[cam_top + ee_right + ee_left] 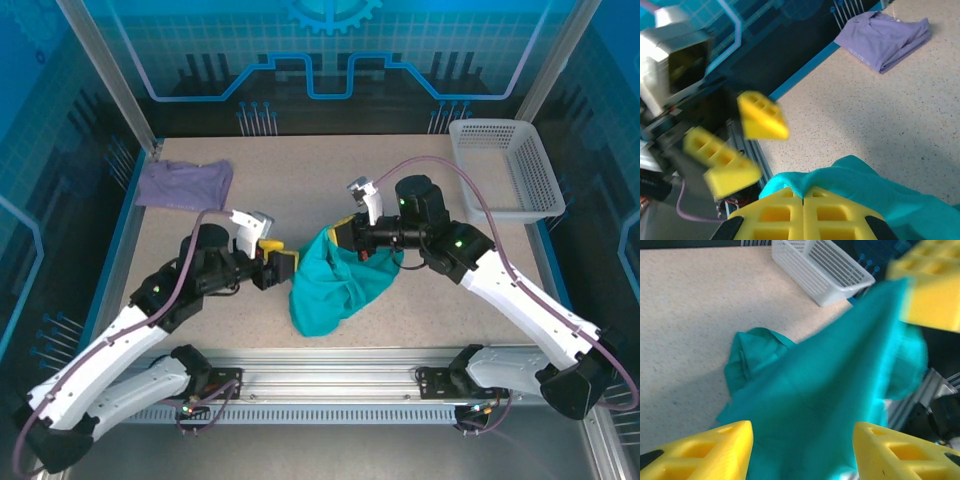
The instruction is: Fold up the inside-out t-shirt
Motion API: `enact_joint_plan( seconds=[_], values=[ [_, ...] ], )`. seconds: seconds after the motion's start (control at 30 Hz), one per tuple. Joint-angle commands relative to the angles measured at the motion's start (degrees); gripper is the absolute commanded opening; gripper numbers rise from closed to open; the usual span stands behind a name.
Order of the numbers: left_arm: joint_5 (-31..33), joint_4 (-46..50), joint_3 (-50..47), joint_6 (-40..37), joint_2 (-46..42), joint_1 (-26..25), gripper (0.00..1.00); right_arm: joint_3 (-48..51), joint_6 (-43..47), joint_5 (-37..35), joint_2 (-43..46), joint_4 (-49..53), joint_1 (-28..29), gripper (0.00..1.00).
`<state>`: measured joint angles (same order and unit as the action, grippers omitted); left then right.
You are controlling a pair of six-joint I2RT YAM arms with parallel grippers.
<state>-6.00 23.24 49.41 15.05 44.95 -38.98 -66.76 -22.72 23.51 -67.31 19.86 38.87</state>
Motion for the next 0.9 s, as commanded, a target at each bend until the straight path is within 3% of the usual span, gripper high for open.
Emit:
enact_joint_plan(
  seconds=[0.0,0.2,0.33,0.43,0.53,0.73,0.87],
  values=[
    [10.64,6.7,2.22,7.92,-0.68,-6.29,0.54,-1.23,-6.81,-4.94,-1.68,-2.28,1.26,0.0],
    [11.76,6.66,6.47,11.21,5.43,-14.12,0.36,-2.05,-8.25,-6.9,-3.6,-2.03,1.45,0.0],
    [12.16,2.93,7.19,9.99,10.59,-15.33,0.41,-1.63,-8.63,-6.76,-3.65,-2.71,1.46,0.0],
    [19.55,4.14,8.18,10.0,14.08,-14.88,0.47,-1.44,-8.74,-6.86,-3.11,-2.5,1.31,0.0],
    [22.99,2.36,6.97,10.09,15.15,-13.12,0.52,-1.35,-8.74,-6.8,-2.49,-2.19,1.12,0.0],
    [15.87,-3.55,5.69,9.68,17.75,-8.81,0.54,-0.75,-9.23,-5.81,-2.32,-3.18,1.04,0.0],
    [12.16,-5.75,5.61,9.71,19.58,-6.67,0.5,-0.3,-9.45,-5.45,-2.47,-3.99,0.99,0.0]
  ],
)
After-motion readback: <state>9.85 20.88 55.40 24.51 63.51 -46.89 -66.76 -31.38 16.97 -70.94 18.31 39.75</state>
